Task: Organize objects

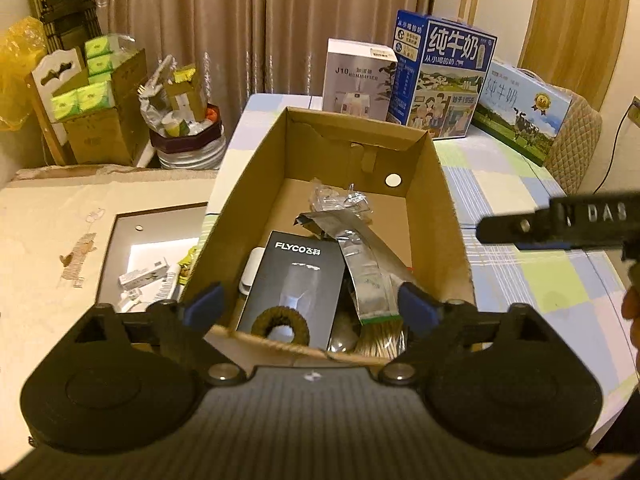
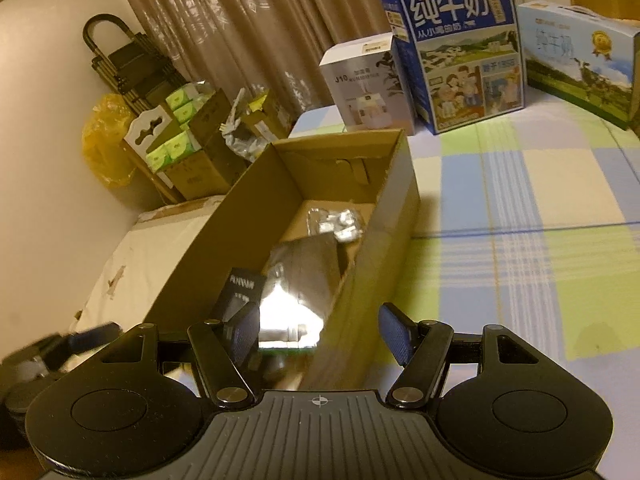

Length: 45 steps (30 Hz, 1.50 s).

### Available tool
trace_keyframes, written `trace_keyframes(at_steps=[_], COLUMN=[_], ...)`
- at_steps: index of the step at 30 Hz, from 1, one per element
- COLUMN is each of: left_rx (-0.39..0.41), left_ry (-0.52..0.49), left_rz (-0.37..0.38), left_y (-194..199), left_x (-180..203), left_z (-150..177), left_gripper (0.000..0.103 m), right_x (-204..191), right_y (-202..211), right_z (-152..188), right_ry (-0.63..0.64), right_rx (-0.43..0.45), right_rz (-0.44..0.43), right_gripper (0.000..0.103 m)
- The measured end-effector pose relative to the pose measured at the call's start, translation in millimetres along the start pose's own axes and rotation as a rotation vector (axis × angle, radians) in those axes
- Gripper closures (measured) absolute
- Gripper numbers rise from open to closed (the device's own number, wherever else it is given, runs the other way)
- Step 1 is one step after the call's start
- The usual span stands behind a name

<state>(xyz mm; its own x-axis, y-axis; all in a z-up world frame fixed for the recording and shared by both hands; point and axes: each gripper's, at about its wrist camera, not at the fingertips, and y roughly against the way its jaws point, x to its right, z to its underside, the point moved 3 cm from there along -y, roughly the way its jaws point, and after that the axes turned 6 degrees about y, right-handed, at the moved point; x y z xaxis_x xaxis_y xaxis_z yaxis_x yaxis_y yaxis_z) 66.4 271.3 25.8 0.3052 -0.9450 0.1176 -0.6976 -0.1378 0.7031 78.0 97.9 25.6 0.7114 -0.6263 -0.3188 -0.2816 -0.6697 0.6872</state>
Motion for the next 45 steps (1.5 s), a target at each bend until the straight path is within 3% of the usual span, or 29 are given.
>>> trace_keyframes(at_steps=[3,15,26,45], left_rx=[0.014,0.024,-0.011,-0.024], left_ry=[-0.002,-0.008,0.012,-0.003], left_rz=[-0.009,-0.022,-0.045,-0.054], left_y=[16,63,69,68], left_x=[2,17,22,24], left_z=[4,26,52,74], left_gripper=[0.001,0.001,0.001,0.001], right_x=[-3,-9,-6,-9], right_y=[12,50,61,58], right_z=[10,58,82,92], right_ry=[0.004,0.073,0.096,0.126], right_rx=[-0.001,0.000,-0.008,-0.025], right_rz=[0.008,0.061,0.109,0.135], right_gripper=[0.039,0.038,0.038,0.038])
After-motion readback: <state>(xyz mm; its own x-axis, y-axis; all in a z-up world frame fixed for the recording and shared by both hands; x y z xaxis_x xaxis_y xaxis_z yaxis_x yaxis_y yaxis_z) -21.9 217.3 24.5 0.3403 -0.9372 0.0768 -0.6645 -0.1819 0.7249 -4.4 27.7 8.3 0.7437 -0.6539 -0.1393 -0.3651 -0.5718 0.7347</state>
